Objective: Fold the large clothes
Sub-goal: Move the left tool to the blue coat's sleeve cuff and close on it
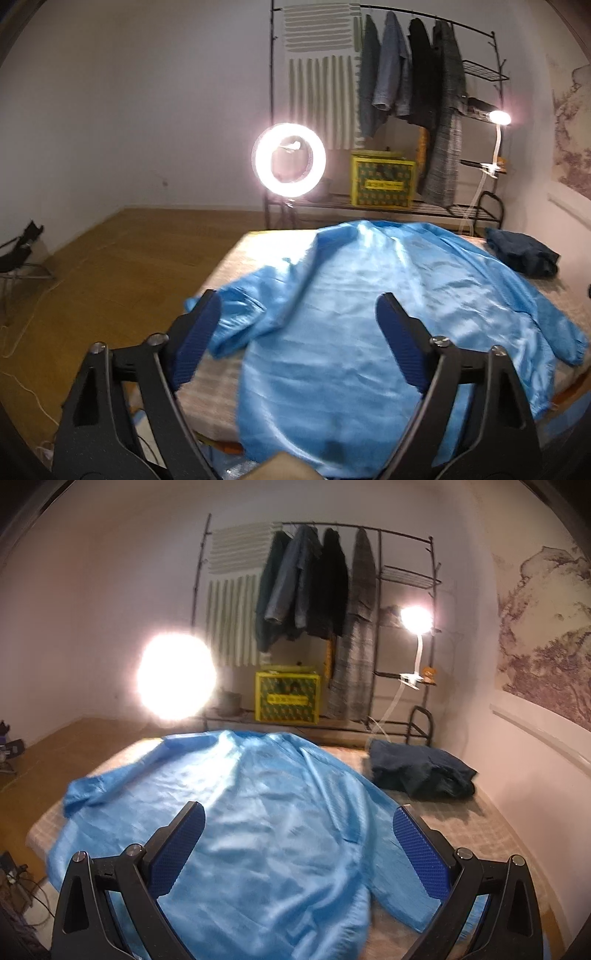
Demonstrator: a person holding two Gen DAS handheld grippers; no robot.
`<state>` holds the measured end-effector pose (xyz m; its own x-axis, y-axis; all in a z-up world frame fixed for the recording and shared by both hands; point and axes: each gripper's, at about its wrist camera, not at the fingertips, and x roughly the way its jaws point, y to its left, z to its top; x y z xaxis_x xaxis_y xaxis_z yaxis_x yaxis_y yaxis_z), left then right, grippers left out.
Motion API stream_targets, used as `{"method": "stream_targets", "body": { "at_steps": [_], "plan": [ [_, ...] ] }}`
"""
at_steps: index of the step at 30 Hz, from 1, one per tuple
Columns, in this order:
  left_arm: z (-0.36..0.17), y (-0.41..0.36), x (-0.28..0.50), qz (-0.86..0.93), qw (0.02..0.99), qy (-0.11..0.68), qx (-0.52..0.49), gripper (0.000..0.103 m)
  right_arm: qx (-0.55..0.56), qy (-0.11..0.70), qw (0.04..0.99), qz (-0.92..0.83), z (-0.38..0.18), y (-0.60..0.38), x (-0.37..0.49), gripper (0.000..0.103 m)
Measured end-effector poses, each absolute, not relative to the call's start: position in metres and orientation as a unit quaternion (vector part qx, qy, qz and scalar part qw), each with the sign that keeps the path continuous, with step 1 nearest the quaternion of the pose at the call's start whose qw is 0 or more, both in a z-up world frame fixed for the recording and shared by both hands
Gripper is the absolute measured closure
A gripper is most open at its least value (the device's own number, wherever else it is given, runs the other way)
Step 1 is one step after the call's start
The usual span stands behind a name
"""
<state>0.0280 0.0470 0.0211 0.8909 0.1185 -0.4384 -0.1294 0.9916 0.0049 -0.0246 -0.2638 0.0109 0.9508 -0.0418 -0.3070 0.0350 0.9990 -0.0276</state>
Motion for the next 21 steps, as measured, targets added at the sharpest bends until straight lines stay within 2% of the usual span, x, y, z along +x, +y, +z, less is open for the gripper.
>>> {"method": "stream_targets", "body": {
  "at_steps": [2,4,6,10,16,21],
  "plan": [
    [0.024,0.063,0.038,0.061,0.971,0.229,-0.031,0.017,-0.008,0.152,0.988,0.008,0.018,-0.252,-0.019,0.000],
    [0.026,0.082,0.052,0.058,0.969,0.236,-0.048,0.027,-0.004,0.155,0.987,0.035,0.025,-0.239,-0.012,0.000],
    [0.025,0.101,0.067,0.064,0.965,0.245,-0.063,0.033,-0.001,0.152,0.986,0.065,0.033,-0.225,-0.004,0.000],
    [0.019,0.138,0.090,0.074,0.957,0.263,-0.093,0.039,-0.013,0.140,0.985,0.098,0.046,-0.193,0.019,0.000],
    [-0.015,0.203,0.128,0.063,0.918,0.342,-0.192,0.041,-0.014,0.149,0.978,0.147,0.050,-0.155,0.062,0.001],
    [-0.047,0.230,0.155,0.066,0.897,0.373,-0.230,0.041,0.017,0.185,0.965,0.186,0.031,-0.143,0.082,0.015]
  ]
}}
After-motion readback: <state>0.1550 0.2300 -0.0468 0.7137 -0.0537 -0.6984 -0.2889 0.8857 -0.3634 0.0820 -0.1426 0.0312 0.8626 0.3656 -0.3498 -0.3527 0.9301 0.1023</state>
